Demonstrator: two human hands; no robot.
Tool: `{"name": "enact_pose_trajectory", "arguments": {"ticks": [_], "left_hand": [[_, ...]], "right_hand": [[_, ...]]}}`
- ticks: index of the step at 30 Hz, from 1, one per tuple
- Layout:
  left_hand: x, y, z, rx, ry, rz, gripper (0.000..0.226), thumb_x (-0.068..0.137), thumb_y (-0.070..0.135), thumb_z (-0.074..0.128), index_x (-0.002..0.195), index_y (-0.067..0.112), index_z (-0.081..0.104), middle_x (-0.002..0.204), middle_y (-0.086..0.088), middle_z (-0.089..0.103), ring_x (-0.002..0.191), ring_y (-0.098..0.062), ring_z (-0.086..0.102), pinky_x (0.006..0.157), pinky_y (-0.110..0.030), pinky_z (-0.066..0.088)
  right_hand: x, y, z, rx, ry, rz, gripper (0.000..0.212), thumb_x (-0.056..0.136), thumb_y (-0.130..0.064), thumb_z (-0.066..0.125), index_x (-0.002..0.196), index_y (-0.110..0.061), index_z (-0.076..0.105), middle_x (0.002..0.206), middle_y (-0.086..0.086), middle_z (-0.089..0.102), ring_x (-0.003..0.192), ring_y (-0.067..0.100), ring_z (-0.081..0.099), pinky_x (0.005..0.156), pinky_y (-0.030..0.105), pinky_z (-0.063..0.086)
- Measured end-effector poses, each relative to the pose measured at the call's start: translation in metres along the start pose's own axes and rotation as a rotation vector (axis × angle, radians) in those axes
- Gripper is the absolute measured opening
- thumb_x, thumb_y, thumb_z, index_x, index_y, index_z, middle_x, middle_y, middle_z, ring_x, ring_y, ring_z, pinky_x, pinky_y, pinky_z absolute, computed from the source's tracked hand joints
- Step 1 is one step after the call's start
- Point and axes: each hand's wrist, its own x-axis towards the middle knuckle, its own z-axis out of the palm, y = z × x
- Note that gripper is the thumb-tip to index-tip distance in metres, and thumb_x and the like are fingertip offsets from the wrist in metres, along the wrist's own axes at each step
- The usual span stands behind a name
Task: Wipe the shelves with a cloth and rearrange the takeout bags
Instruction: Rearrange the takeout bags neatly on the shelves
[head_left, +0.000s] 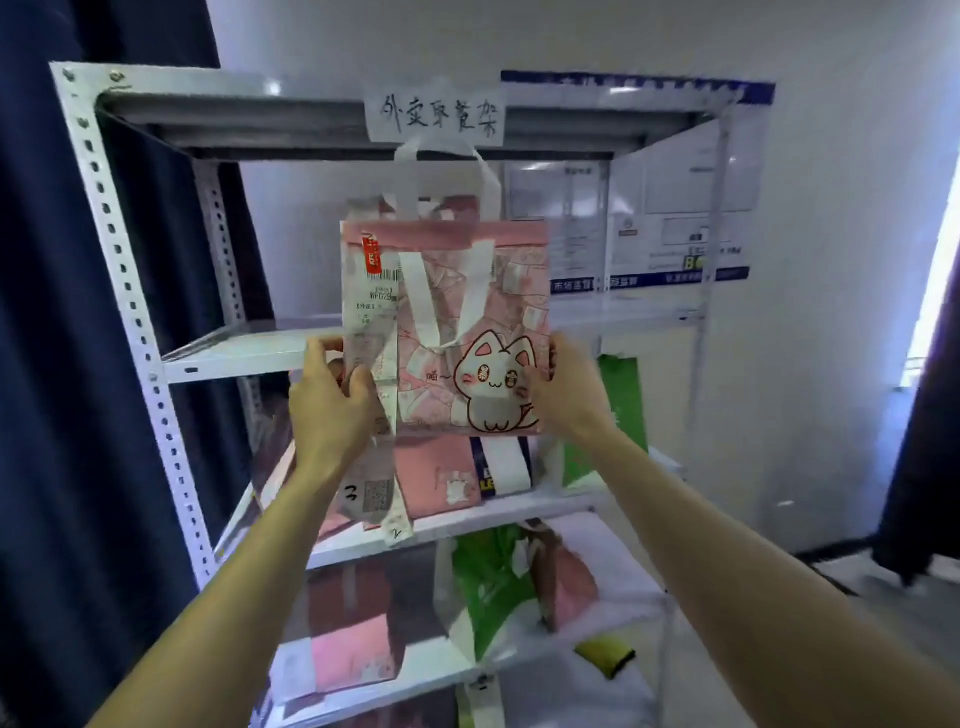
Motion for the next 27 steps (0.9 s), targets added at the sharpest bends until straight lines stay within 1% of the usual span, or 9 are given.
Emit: {"name": "enact_pose_trajectory", "arguments": {"ticks": [2, 5, 8, 10, 13, 15, 20, 23, 27], "left_hand": [[0.001, 0.018, 0.033, -0.025, -0.032, 0.025, 0.023, 0.102, 0.018, 0.066, 0.117, 0.032, 0.055, 0.108, 0.005, 0.079, 0.093, -0.018, 0.076, 0.084, -0.05, 0.064], [0.014, 0.042, 0.084, -0.088, -0.067, 0.063, 0.029, 0.103, 0.015, 0.066, 0.12, 0.035, 0.054, 0.112, 0.005, 0.079, 0.098, -0.019, 0.077, 0.088, -0.051, 0.065], [0.031, 0.058, 0.139, -0.146, -0.109, 0.089, 0.032, 0.105, 0.016, 0.064, 0.126, 0.037, 0.052, 0.115, 0.009, 0.077, 0.102, -0.018, 0.076, 0.09, -0.052, 0.064], [0.043, 0.066, 0.174, -0.183, -0.132, 0.091, 0.034, 0.105, 0.016, 0.063, 0.126, 0.04, 0.051, 0.112, 0.018, 0.075, 0.096, -0.007, 0.075, 0.086, -0.046, 0.065], [0.062, 0.075, 0.222, -0.2, -0.148, 0.123, 0.031, 0.106, 0.017, 0.065, 0.125, 0.036, 0.051, 0.111, 0.015, 0.075, 0.094, -0.005, 0.075, 0.083, -0.039, 0.065], [0.074, 0.08, 0.247, -0.196, -0.138, 0.157, 0.03, 0.105, 0.016, 0.067, 0.124, 0.033, 0.052, 0.109, 0.015, 0.075, 0.092, -0.001, 0.075, 0.08, -0.031, 0.063], [0.108, 0.087, 0.3, -0.137, -0.133, 0.158, 0.032, 0.104, 0.012, 0.069, 0.123, 0.03, 0.051, 0.109, 0.02, 0.07, 0.091, 0.007, 0.071, 0.077, -0.022, 0.062], [0.127, 0.086, 0.331, -0.084, -0.106, 0.12, 0.031, 0.105, 0.012, 0.067, 0.125, 0.028, 0.05, 0.111, 0.013, 0.073, 0.088, 0.005, 0.072, 0.076, -0.024, 0.063], [0.149, 0.086, 0.369, -0.035, -0.065, 0.073, 0.033, 0.105, 0.01, 0.067, 0.122, 0.03, 0.047, 0.097, 0.021, 0.066, 0.073, 0.019, 0.067, 0.056, -0.006, 0.052]], "right_hand": [[0.014, 0.02, -0.027, -0.036, 0.043, 0.016, 0.019, 0.101, -0.016, 0.066, 0.108, -0.029, 0.054, 0.093, -0.011, 0.07, 0.086, 0.011, 0.07, 0.066, 0.034, 0.057], [0.045, 0.046, -0.062, 0.01, 0.092, 0.033, 0.018, 0.101, -0.014, 0.065, 0.112, -0.025, 0.056, 0.098, -0.004, 0.073, 0.089, 0.017, 0.074, 0.074, 0.044, 0.065], [0.079, 0.072, -0.09, -0.002, 0.171, 0.02, 0.019, 0.102, -0.014, 0.065, 0.112, -0.027, 0.056, 0.098, -0.011, 0.071, 0.091, 0.013, 0.072, 0.07, 0.034, 0.062], [0.103, 0.086, -0.107, -0.024, 0.193, 0.021, 0.018, 0.102, -0.014, 0.063, 0.112, -0.027, 0.056, 0.099, -0.01, 0.071, 0.094, 0.017, 0.073, 0.071, 0.036, 0.061], [0.139, 0.106, -0.127, -0.055, 0.221, 0.03, 0.014, 0.103, -0.016, 0.062, 0.113, -0.024, 0.056, 0.099, -0.007, 0.07, 0.093, 0.019, 0.071, 0.082, 0.048, 0.063], [0.161, 0.119, -0.136, -0.071, 0.253, 0.013, 0.017, 0.103, -0.014, 0.061, 0.112, -0.027, 0.054, 0.097, -0.011, 0.067, 0.092, 0.016, 0.068, 0.083, 0.047, 0.063], [0.221, 0.148, -0.144, -0.069, 0.217, 0.002, 0.017, 0.103, -0.012, 0.057, 0.119, -0.018, 0.053, 0.103, 0.0, 0.068, 0.098, 0.027, 0.068, 0.085, 0.052, 0.061], [0.261, 0.169, -0.137, -0.077, 0.199, -0.03, 0.018, 0.104, -0.011, 0.057, 0.12, -0.017, 0.052, 0.107, 0.003, 0.069, 0.097, 0.028, 0.067, 0.078, 0.045, 0.059], [0.317, 0.195, -0.131, -0.022, 0.169, -0.092, 0.021, 0.105, -0.007, 0.051, 0.122, -0.018, 0.051, 0.1, -0.003, 0.065, 0.083, 0.014, 0.061, 0.058, 0.025, 0.041]]}}
